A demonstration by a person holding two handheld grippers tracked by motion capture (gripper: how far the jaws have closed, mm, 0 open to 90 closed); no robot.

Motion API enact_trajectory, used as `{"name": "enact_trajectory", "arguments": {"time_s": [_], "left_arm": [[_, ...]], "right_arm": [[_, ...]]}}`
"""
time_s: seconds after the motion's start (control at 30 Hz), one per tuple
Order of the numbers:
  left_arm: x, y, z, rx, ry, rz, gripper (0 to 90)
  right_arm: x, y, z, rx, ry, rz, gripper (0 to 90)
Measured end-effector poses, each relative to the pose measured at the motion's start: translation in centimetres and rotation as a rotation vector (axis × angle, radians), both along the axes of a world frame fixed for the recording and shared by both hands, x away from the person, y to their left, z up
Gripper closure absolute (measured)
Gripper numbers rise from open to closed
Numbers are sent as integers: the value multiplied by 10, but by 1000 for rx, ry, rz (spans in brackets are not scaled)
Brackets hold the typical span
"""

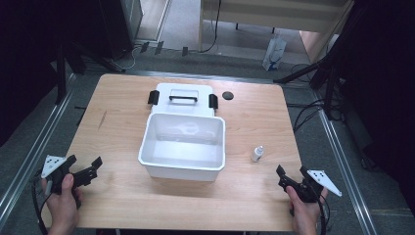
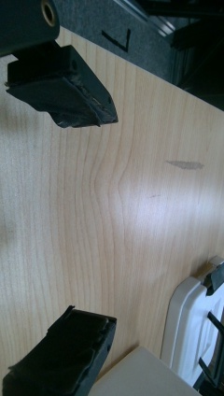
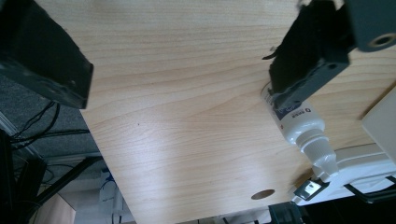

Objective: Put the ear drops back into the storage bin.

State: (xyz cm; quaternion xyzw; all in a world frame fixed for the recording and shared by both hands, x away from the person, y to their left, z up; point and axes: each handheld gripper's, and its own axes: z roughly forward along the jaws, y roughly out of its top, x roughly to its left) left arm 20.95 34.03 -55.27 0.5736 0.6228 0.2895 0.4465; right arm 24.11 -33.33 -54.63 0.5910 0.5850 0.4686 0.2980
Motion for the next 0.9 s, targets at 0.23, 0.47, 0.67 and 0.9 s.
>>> {"name": "enact_trajectory", "arguments": {"time_s": [0.23,0.47,0.67,0.9], "left_arm": [[2,-4,1,29,11,-35,51],[2,-4,1,25,15,-43,51],[2,-3,0,25,17,-44,51],[3,-4,0,28,24,-52,51]], "right_arm": [[-2,7,1,-68,-7,28,213],[-4,13,3,-100,-11,71,281],[-2,23,11,-176,63,124,312],[12,45,37,-336,248,287,326]]}}
